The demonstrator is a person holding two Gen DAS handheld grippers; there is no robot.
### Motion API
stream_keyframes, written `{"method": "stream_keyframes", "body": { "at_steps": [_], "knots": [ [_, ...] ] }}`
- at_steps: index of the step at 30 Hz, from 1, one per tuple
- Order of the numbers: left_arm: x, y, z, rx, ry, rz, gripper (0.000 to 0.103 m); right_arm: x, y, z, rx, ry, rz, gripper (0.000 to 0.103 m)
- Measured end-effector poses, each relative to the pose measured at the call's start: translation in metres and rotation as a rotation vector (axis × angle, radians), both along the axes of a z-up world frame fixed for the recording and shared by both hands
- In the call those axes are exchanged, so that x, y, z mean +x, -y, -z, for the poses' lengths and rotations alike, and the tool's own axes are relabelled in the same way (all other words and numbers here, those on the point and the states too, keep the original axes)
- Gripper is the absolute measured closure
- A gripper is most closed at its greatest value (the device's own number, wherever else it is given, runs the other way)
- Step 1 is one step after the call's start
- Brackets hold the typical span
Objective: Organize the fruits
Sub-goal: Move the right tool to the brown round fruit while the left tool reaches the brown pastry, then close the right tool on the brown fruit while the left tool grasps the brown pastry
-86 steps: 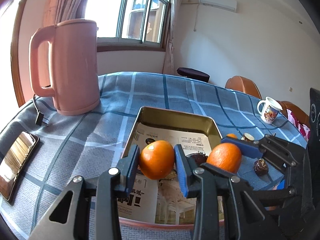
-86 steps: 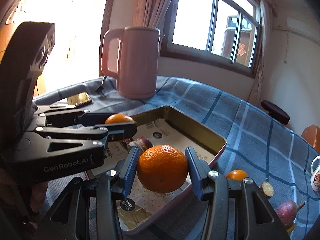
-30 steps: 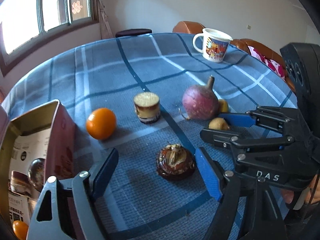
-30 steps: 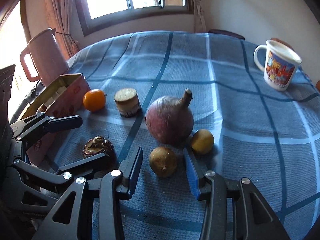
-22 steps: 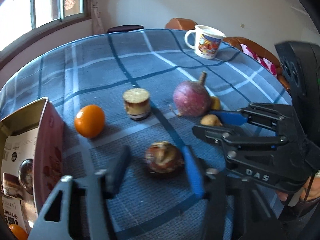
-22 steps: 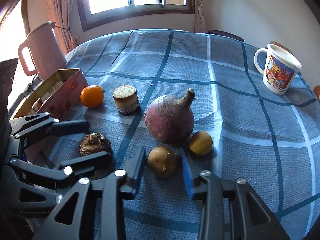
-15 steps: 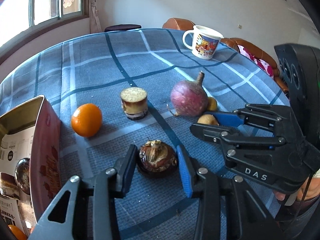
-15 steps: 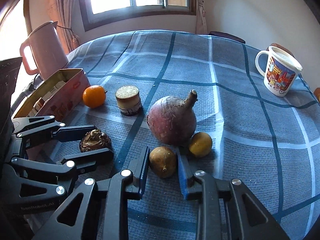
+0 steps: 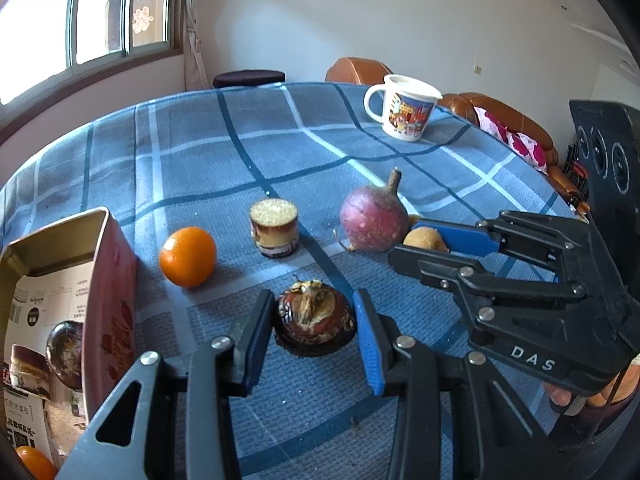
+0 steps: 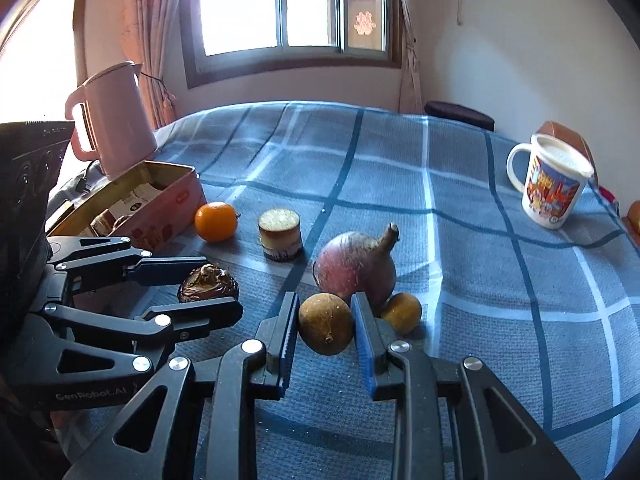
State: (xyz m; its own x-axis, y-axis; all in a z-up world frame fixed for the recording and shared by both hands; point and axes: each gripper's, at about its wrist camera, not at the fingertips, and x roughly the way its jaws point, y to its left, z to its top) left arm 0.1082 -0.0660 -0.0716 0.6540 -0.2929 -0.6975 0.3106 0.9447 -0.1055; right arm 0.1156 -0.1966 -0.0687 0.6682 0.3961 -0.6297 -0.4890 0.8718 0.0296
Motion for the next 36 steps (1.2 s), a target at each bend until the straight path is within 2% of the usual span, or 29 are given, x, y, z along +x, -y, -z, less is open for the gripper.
{"method": "stream_keyframes", "body": {
  "at_steps": [17, 36],
  "knots": [
    [-0.020, -0.007, -0.016, -0.009, 0.149, -0.051, 0.061, -0.018, -0.002, -0.011, 0.011, 0.111, -0.026, 0.075],
    [-0.036, -0.011, -0.026, -0.010, 0.253, -0.078, 0.061, -0.028, 0.005, -0.017, 0.054, 0.170, -0.026, 0.075]
  ]
}}
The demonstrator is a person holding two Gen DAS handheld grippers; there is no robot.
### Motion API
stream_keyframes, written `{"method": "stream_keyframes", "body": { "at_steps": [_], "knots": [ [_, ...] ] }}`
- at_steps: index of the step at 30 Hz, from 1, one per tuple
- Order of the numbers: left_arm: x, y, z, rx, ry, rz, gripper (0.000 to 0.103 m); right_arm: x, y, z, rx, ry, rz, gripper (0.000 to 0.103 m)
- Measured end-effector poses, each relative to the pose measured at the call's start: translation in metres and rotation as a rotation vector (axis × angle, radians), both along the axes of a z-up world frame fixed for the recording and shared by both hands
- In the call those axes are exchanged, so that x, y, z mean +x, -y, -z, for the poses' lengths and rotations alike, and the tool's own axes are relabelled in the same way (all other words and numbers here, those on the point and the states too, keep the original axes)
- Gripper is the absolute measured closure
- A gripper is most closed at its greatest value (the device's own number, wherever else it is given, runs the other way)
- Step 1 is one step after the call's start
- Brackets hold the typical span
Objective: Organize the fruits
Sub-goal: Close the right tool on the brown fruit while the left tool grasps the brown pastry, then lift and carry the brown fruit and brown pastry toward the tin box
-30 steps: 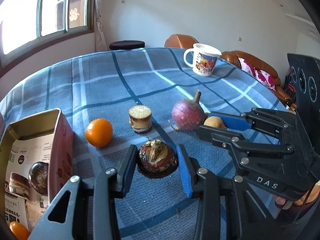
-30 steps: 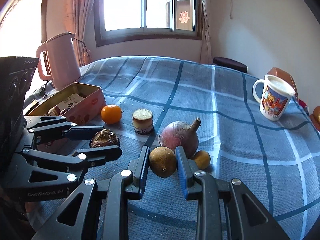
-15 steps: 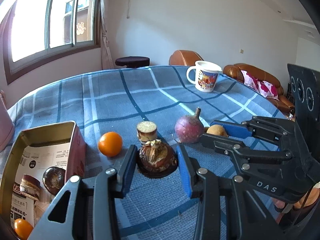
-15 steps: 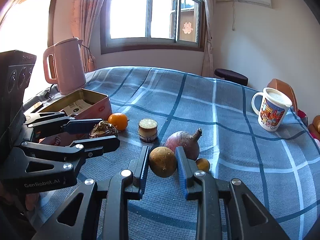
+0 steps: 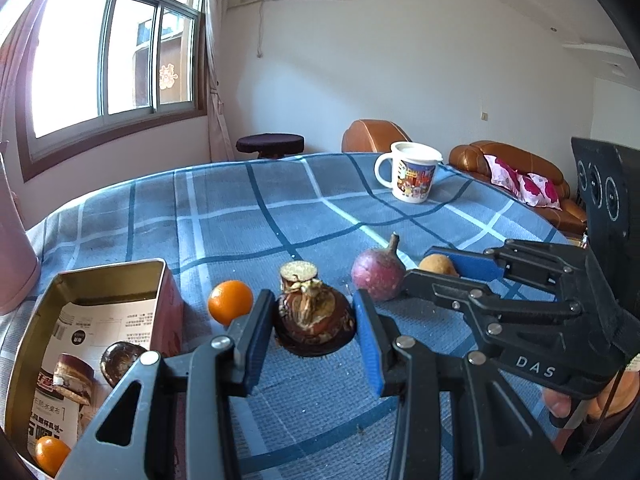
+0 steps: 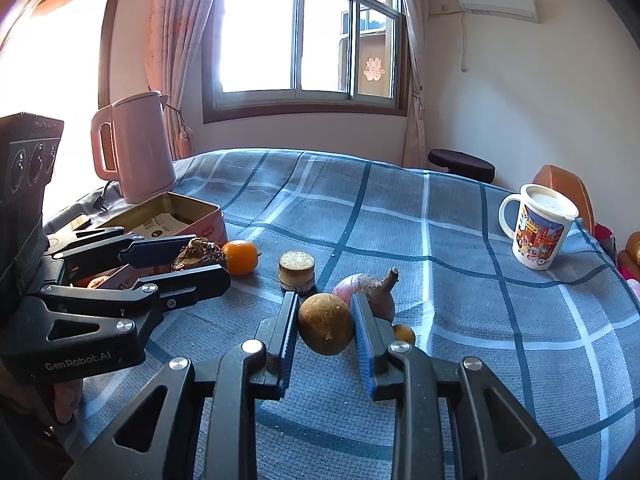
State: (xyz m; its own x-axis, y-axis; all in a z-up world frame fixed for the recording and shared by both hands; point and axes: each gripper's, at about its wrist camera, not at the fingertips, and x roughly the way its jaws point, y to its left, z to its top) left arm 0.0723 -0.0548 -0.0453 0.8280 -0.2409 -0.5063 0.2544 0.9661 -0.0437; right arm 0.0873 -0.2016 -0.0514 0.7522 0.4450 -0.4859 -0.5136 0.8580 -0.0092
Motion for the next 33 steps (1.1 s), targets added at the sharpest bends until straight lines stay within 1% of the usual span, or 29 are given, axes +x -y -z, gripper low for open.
{"method": "stream_keyframes", "body": {
  "at_steps": [13, 22, 33],
  "knots": [
    [-0.009, 0.001, -0.005, 0.015, 0.054, -0.021, 0.061, -0.007, 0.005, -0.004, 0.030, 0.043, -0.001, 0.075],
    [-0.013, 0.001, -0.006, 0.021, 0.068, -0.020, 0.061, -0.011, 0.010, -0.007, 0.052, 0.073, -0.002, 0.075],
    [-0.020, 0.002, -0.010, 0.024, 0.105, -0.025, 0.061, -0.017, 0.013, -0.009, 0.067, 0.103, -0.004, 0.075]
  ]
}}
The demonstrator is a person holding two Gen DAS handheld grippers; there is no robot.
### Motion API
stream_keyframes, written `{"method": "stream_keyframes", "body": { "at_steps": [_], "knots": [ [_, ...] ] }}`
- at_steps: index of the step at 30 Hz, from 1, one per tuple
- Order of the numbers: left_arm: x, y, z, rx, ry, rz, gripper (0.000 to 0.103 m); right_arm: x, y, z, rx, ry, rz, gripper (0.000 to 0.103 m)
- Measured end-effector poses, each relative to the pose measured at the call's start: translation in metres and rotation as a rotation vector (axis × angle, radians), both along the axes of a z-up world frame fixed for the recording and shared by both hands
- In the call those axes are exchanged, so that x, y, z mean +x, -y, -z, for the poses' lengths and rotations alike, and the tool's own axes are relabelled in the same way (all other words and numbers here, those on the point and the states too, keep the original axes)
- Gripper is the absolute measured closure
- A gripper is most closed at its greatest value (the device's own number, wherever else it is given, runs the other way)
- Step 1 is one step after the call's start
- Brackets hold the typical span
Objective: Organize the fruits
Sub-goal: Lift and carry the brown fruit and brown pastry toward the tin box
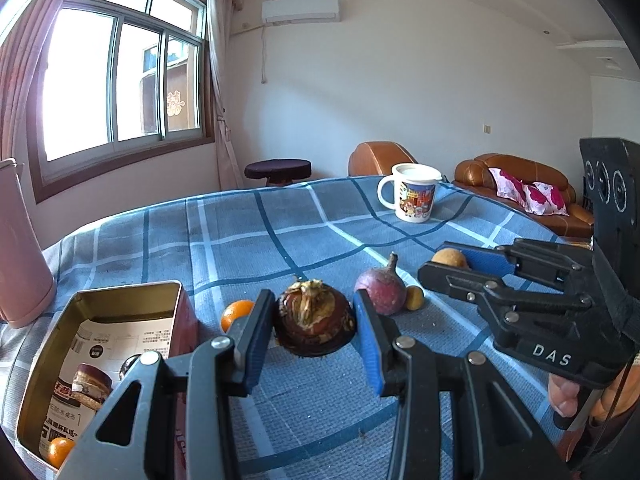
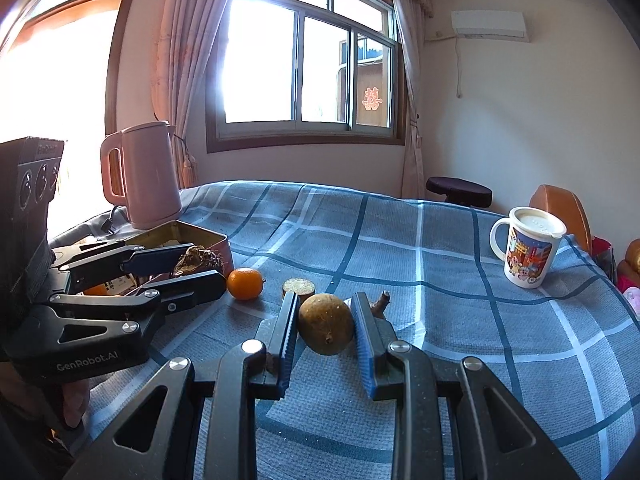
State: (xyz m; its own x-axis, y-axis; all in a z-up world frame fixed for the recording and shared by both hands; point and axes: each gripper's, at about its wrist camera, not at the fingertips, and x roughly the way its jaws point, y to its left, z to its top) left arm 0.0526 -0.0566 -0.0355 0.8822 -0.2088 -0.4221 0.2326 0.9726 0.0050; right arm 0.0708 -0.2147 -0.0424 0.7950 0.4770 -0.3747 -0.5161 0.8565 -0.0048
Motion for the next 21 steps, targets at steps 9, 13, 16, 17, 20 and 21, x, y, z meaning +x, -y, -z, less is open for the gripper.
{"method": "stream_keyframes", "body": {
  "at_steps": [9, 13, 16, 17, 20, 21],
  "knots": [
    [-0.005, 0.000, -0.002, 0.002, 0.031, -0.002, 0.061, -0.005, 0.002, -0.002, 0.013, 0.032, 0.000, 0.075],
    [-0.007, -0.001, -0.002, 0.002, 0.043, -0.002, 0.061, -0.007, 0.003, -0.003, 0.020, 0.045, -0.001, 0.075],
    [-0.007, 0.000, -0.002, 0.002, 0.043, -0.001, 0.061, -0.009, 0.004, -0.003, 0.023, 0.053, 0.000, 0.075],
    [-0.008, 0.000, -0.002, 0.001, 0.045, -0.002, 0.061, -0.009, 0.004, -0.004, 0.024, 0.055, 0.000, 0.075],
    [-0.009, -0.001, -0.003, 0.000, 0.051, -0.004, 0.061, -0.011, 0.005, -0.005, 0.029, 0.064, -0.001, 0.075],
    [-0.010, -0.001, -0.004, 0.000, 0.053, -0.004, 0.061, -0.011, 0.006, -0.005, 0.031, 0.068, -0.001, 0.075]
  ]
}}
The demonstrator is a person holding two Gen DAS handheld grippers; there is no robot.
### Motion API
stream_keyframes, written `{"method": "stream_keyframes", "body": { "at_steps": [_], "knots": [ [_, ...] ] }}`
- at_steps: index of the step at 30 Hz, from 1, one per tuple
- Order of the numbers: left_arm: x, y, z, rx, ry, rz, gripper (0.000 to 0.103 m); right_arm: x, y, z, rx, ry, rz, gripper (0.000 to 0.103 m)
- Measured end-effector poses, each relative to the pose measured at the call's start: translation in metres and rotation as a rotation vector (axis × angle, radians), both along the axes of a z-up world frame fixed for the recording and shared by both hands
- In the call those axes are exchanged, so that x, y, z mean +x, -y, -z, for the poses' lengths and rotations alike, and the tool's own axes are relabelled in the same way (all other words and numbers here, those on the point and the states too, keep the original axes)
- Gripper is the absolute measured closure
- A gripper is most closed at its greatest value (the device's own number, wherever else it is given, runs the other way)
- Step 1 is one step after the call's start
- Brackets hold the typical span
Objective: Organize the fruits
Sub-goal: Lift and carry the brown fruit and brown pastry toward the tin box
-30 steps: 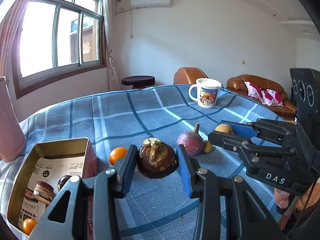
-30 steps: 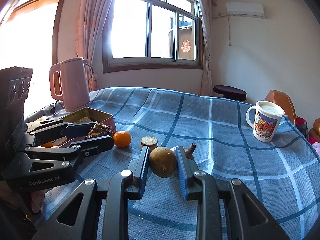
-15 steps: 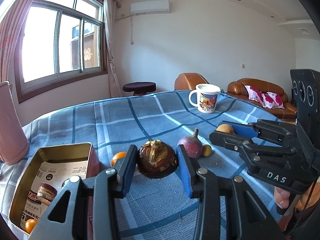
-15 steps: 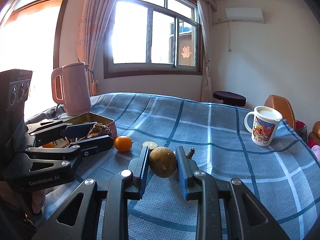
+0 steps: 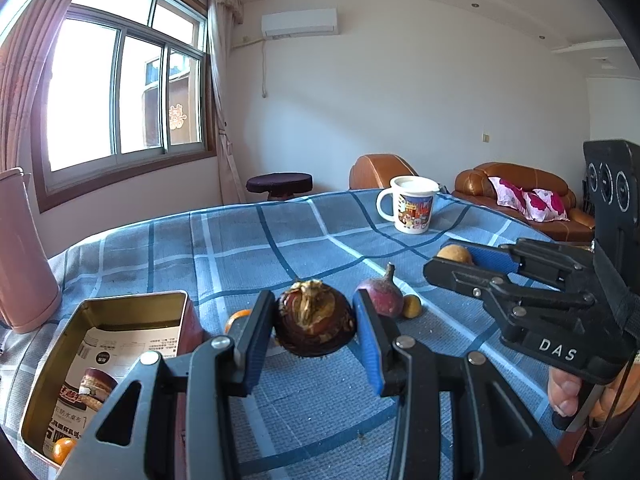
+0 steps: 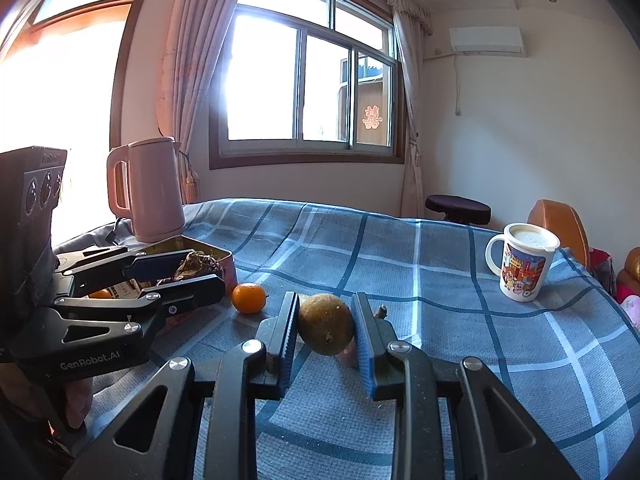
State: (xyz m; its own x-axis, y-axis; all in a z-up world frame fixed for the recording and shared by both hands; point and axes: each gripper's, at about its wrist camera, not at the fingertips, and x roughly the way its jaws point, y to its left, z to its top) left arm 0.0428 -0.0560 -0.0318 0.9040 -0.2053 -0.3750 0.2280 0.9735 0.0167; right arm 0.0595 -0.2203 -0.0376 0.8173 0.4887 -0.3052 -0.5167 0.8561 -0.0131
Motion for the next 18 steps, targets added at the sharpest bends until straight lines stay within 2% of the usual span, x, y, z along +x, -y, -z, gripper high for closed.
{"method": "stream_keyframes", "body": {
  "at_steps": [18],
  "knots": [
    [-0.0087, -0.0048, -0.0021, -0.016, 0.033, -0.012, 0.061, -0.0085, 0.0016, -0.0018, 0.010, 0.047, 0.000, 0.075]
  ]
}}
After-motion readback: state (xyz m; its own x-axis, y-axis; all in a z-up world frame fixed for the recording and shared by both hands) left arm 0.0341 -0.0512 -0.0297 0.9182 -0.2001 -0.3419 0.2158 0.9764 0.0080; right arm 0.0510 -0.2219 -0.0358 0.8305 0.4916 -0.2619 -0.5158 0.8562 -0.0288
